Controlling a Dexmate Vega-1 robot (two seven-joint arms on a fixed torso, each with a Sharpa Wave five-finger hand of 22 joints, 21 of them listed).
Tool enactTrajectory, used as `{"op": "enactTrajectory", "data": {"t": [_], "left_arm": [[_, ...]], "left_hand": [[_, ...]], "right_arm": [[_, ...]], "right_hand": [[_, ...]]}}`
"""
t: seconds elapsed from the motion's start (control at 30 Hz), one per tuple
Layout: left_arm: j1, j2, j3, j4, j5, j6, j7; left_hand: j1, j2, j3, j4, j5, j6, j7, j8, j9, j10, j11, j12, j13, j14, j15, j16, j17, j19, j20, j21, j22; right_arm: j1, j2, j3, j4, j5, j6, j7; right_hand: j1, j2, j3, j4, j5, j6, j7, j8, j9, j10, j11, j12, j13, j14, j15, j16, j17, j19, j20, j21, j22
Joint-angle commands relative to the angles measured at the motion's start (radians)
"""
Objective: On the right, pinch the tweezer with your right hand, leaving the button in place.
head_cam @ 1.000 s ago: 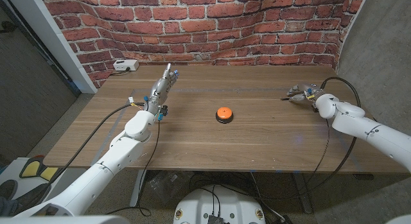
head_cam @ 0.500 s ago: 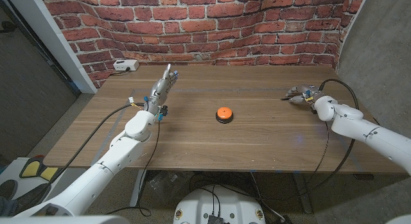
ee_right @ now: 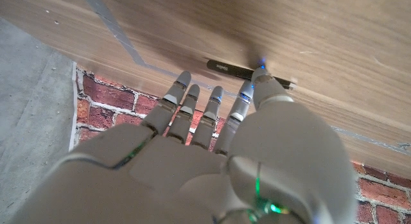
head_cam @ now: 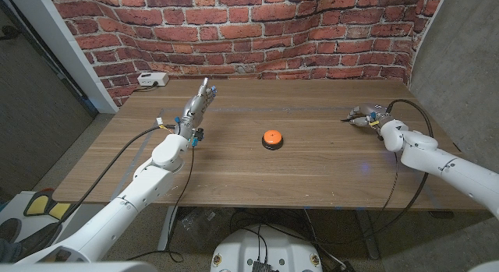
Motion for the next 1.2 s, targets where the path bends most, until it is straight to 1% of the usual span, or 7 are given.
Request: {"op": "enactTrajectory", "data": {"t": [0.03,0.2,0.57,0.77,0.83,0.97,1.2], "left_arm": [[-0.008,-0.006,0.003,0.012,-0.003,-0.001,-0.002],[-0.012,-0.008,0.005,0.017,-0.003,0.001,-0.002],[-0.024,-0.016,0.010,0.034,-0.005,0.002,-0.005],[-0.034,-0.021,0.014,0.045,-0.006,0.002,-0.011],[-0.037,-0.021,0.015,0.047,-0.006,0.003,-0.012],[-0.043,-0.022,0.018,0.049,-0.005,0.004,-0.013],[-0.049,-0.023,0.022,0.051,-0.003,0.007,-0.015]], "left_hand": [[-0.004,0.003,-0.007,0.003,-0.004,0.015,-0.001,-0.003,0.004,0.010,-0.002,-0.002,0.002,0.012,-0.004,-0.005,0.003,0.002,0.000,0.001,0.005],[-0.003,0.003,-0.007,0.003,-0.004,0.016,0.000,-0.003,0.004,0.012,0.000,-0.003,0.002,0.013,-0.003,-0.005,0.003,0.002,-0.002,0.001,0.005],[-0.002,0.004,-0.009,0.003,-0.004,0.018,-0.001,-0.004,0.004,0.014,-0.001,-0.004,0.002,0.015,-0.003,-0.005,0.003,0.002,-0.001,0.000,0.005],[-0.002,0.005,-0.010,0.004,-0.005,0.018,-0.002,-0.005,0.004,0.014,-0.002,-0.005,0.002,0.015,-0.004,-0.006,0.003,0.002,0.001,0.000,0.005],[-0.002,0.005,-0.010,0.004,-0.005,0.019,-0.002,-0.005,0.004,0.014,0.001,-0.005,0.002,0.014,-0.004,-0.006,0.003,0.002,0.001,0.000,0.005],[-0.001,0.005,-0.011,0.004,-0.005,0.019,-0.003,-0.005,0.004,0.015,0.000,-0.005,0.002,0.015,-0.003,-0.006,0.003,0.002,0.001,0.000,0.005],[-0.001,0.006,-0.011,0.004,-0.005,0.020,-0.002,-0.006,0.004,0.015,-0.001,-0.006,0.003,0.015,-0.004,-0.006,0.003,0.001,0.002,0.000,0.005]], "right_arm": [[0.025,0.018,-0.029,0.045,-0.031,-0.007,-0.002],[0.037,0.022,-0.044,0.061,-0.046,-0.004,0.001],[0.046,0.033,-0.050,0.085,-0.041,0.015,-0.017],[0.049,0.040,-0.051,0.096,-0.035,0.026,-0.030],[0.048,0.042,-0.050,0.098,-0.033,0.028,-0.036],[0.046,0.040,-0.048,0.096,-0.028,0.030,-0.042],[0.033,0.029,-0.037,0.078,-0.018,0.034,-0.055]], "right_hand": [[0.015,0.002,-0.005,0.000,0.002,0.028,0.000,0.011,0.001,0.018,-0.001,0.006,0.001,0.013,-0.045,0.007,0.003,0.015,-0.046,0.007,0.003],[0.017,0.003,-0.008,0.000,0.002,0.039,-0.002,0.014,0.001,0.021,-0.002,0.006,0.001,0.016,-0.045,0.007,0.004,0.018,-0.048,0.008,0.003],[0.018,0.005,-0.014,0.003,0.002,0.051,0.001,0.016,0.001,0.027,-0.006,0.005,0.001,0.023,-0.044,0.007,0.004,0.024,-0.046,0.010,0.004],[0.019,0.007,-0.021,0.005,0.002,0.080,0.001,0.025,0.001,0.042,-0.009,0.008,0.000,0.033,-0.045,0.008,0.005,0.032,-0.048,0.012,0.004],[0.019,0.007,-0.023,0.005,0.002,0.087,0.002,0.027,0.001,0.046,-0.010,0.008,0.000,0.034,-0.045,0.008,0.005,0.035,-0.048,0.013,0.004],[0.021,0.008,-0.026,0.005,0.002,0.098,0.004,0.030,0.002,0.055,-0.014,0.010,0.000,0.044,-0.048,0.009,0.004,0.039,-0.049,0.015,0.005],[0.016,0.008,-0.032,0.009,0.001,0.111,0.007,0.033,0.003,0.065,-0.013,0.011,0.000,0.050,-0.050,0.008,0.004,0.044,-0.049,0.016,0.005]]}}
